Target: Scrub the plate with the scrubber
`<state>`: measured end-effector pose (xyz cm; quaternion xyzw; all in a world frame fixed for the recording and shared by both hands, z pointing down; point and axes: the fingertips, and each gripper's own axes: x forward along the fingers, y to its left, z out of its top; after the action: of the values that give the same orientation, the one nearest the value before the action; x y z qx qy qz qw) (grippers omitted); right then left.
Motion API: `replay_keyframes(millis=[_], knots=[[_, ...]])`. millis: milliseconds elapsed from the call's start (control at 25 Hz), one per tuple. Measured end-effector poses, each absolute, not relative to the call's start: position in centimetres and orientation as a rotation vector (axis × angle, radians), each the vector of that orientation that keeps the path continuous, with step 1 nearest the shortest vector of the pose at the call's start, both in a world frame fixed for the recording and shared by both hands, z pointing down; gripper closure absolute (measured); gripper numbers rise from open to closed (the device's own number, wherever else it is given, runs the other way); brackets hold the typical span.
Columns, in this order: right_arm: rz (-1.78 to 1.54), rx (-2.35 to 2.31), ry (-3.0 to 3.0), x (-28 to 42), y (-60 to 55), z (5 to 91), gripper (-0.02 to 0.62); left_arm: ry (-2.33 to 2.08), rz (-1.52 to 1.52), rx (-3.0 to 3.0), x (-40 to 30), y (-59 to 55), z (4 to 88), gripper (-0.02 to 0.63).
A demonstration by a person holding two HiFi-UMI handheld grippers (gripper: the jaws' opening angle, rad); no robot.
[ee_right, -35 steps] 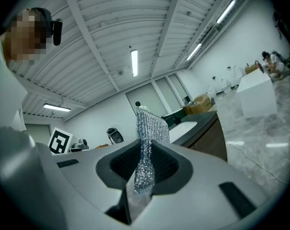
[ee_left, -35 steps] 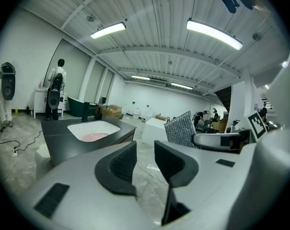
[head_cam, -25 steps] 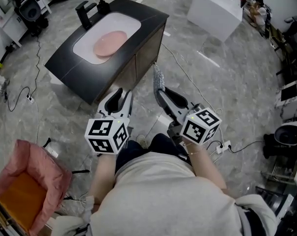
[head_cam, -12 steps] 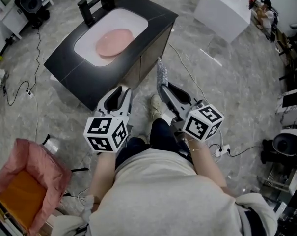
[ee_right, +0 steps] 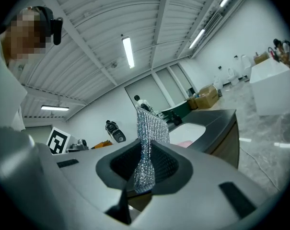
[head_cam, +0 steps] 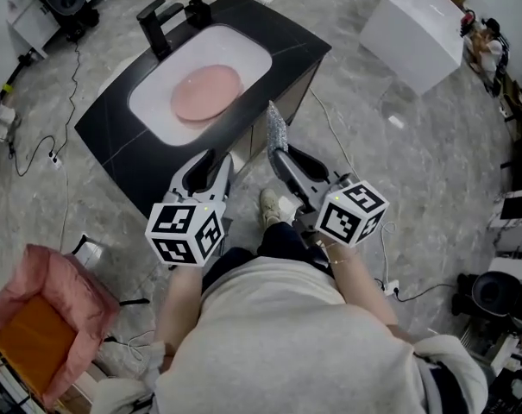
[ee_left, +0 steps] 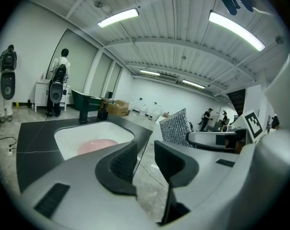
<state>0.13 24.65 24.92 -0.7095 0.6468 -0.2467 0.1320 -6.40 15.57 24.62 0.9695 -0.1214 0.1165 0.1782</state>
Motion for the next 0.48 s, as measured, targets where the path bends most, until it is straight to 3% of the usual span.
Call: replay_keyframes(millis=[480], knots=[[-0.722,-1.897,2.080,11.1,17.6,24.1,0.518,-0.655,0.271,2.676,1.2,9.2,23.8,0.489]])
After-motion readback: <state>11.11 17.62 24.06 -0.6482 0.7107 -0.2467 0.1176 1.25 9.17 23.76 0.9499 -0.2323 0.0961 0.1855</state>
